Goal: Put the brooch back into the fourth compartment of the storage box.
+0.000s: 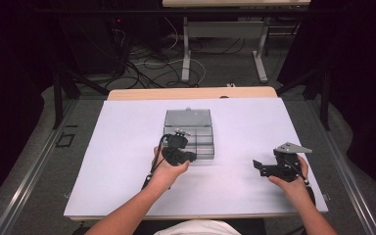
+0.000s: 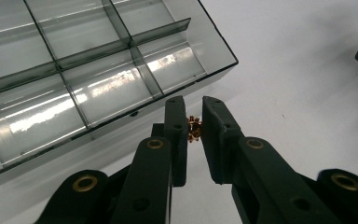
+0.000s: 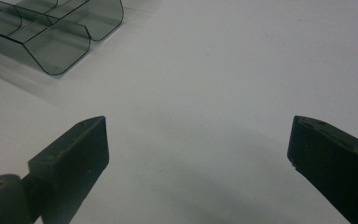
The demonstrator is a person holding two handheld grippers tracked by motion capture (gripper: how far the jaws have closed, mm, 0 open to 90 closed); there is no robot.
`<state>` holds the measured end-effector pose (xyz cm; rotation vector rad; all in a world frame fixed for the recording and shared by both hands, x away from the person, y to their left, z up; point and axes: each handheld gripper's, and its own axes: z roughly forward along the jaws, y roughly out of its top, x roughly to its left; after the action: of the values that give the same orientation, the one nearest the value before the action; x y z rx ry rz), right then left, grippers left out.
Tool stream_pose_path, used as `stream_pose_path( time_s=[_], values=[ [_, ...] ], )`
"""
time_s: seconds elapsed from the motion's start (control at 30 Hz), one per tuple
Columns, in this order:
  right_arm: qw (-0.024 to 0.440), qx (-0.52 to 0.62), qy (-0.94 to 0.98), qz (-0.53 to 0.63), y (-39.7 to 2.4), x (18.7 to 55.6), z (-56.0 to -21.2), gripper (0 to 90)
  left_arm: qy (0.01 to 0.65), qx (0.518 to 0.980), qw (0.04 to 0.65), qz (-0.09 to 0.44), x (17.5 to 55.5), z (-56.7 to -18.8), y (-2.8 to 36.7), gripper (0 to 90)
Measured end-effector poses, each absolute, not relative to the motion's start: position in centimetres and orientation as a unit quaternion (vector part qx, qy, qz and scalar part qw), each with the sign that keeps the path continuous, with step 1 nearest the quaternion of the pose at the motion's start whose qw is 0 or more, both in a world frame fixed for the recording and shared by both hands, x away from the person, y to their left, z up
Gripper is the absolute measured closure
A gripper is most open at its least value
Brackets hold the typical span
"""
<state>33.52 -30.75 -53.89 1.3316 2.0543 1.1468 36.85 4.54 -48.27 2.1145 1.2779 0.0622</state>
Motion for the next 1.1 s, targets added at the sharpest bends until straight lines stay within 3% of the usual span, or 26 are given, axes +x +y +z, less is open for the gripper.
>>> stream_pose_path(
  time_s=[1.1],
  values=[
    [0.218, 0.479, 0.743, 0.413, -30.8, 33.5, -53.9, 5.1, 0.508, 0.794, 0.333, 0.034, 38.4, -47.4, 6.6, 80.8]
  ],
)
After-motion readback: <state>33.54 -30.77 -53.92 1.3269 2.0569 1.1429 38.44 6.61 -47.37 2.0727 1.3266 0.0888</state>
